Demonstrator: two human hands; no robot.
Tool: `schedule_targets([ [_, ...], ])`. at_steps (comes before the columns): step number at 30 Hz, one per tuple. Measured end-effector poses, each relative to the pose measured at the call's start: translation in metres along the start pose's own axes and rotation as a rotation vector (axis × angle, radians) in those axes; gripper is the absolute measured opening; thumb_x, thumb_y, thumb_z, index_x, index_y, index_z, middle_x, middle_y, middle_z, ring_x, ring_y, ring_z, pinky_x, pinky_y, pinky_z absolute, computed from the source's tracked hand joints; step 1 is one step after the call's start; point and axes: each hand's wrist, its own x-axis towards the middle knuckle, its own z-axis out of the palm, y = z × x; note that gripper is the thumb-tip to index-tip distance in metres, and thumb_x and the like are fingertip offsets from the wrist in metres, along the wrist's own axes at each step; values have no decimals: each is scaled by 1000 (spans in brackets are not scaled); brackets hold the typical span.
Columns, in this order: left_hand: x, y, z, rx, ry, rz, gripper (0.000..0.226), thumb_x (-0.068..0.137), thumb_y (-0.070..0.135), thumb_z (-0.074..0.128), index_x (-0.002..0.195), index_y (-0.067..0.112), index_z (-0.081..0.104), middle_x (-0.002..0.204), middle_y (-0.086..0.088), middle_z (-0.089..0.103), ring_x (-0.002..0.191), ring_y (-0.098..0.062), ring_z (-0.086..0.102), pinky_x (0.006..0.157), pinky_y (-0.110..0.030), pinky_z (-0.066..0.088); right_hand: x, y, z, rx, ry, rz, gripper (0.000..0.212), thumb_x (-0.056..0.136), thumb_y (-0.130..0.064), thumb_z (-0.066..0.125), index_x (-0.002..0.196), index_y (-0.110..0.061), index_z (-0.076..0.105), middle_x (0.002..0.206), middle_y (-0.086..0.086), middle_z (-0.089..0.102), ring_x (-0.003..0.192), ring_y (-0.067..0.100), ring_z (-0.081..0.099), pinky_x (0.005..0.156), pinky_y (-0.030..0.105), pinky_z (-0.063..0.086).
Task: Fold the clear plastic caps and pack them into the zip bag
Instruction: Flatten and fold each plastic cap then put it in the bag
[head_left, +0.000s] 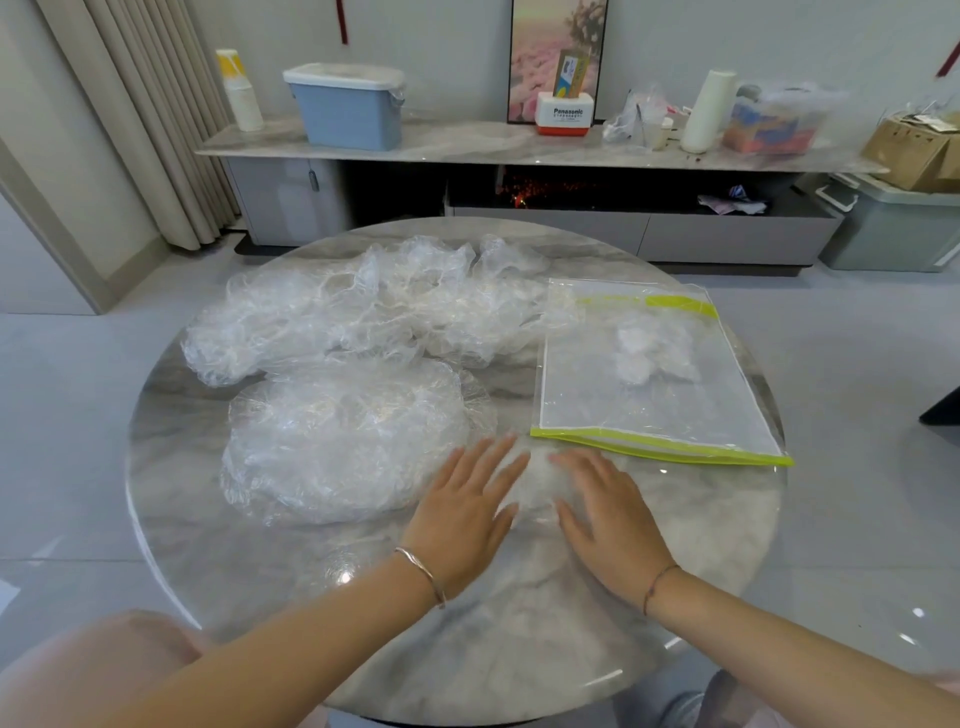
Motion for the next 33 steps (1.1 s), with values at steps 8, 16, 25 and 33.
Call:
schedule_targets([
  [8, -4, -12, 21, -6, -447, -24, 91, 71, 67, -14, 149, 22, -9, 157, 7, -11, 143, -12, -18, 115, -30, -15, -16, 18, 23, -391, -312, -120, 64, 98, -56, 13, 138, -18, 45, 143, -3, 47, 132, 15, 43, 108, 35, 15],
  [16, 2, -16, 19, -37, -504, 2, 91, 73, 72, -4, 150, 24, -7, 157, 8, -10, 144, -11, -14, 117, -32, -11, -4, 13, 18, -305, -121, -350, 50, 89, -49, 44, 124, -17, 57, 129, -1, 56, 124, 16, 44, 109, 39, 24],
  [25, 5, -22, 3, -184, -523, 31, 85, 74, 64, 23, 149, 27, 17, 157, 11, 6, 144, -7, 0, 114, -25, -6, 11, 22, 17, -190, -161, -179, 38, 73, -31, 45, 106, -25, 62, 103, -12, 62, 99, 7, 53, 108, 24, 19],
  [33, 7, -23, -5, -294, -214, -155, 25, 90, 37, 49, 98, 18, 63, 92, 0, 63, 92, -19, 54, 81, -28, 40, 22, 18, 7, 323, -149, 294, 21, 87, -19, 62, 67, -26, 59, 60, -7, 60, 57, 3, 52, 65, 20, 41],
])
